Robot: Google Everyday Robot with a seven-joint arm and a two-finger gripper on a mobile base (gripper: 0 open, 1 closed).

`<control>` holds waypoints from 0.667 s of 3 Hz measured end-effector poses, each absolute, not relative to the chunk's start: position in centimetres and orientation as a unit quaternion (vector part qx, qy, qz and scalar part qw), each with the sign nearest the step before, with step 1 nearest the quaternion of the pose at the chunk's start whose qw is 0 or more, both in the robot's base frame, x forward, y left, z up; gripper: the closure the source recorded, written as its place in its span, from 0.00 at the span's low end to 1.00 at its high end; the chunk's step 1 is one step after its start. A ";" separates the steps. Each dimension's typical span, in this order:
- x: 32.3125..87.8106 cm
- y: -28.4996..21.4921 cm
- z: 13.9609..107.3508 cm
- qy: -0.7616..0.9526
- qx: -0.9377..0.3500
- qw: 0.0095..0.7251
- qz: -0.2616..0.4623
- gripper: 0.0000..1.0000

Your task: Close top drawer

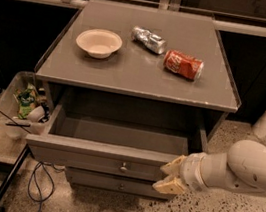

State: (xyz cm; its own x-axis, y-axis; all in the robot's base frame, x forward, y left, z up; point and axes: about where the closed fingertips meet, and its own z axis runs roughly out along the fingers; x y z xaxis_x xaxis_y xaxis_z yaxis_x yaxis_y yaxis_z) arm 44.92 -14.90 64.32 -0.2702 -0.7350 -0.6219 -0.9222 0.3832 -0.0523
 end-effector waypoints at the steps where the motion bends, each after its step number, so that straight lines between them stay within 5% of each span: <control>1: 45.7 -14.8 64.3 0.779 -0.528 0.297 0.160 0.00; 2: 49.7 -15.3 64.6 0.778 -0.523 0.314 0.148 0.00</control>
Offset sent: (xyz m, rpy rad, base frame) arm 0.1329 -0.0154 0.0295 0.0274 -0.1638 -0.0715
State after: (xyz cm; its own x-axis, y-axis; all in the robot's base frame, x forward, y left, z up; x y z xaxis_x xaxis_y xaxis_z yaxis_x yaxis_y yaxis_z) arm 49.66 -15.34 64.61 -0.2554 -0.7208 -0.6443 -0.9070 0.4094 -0.0984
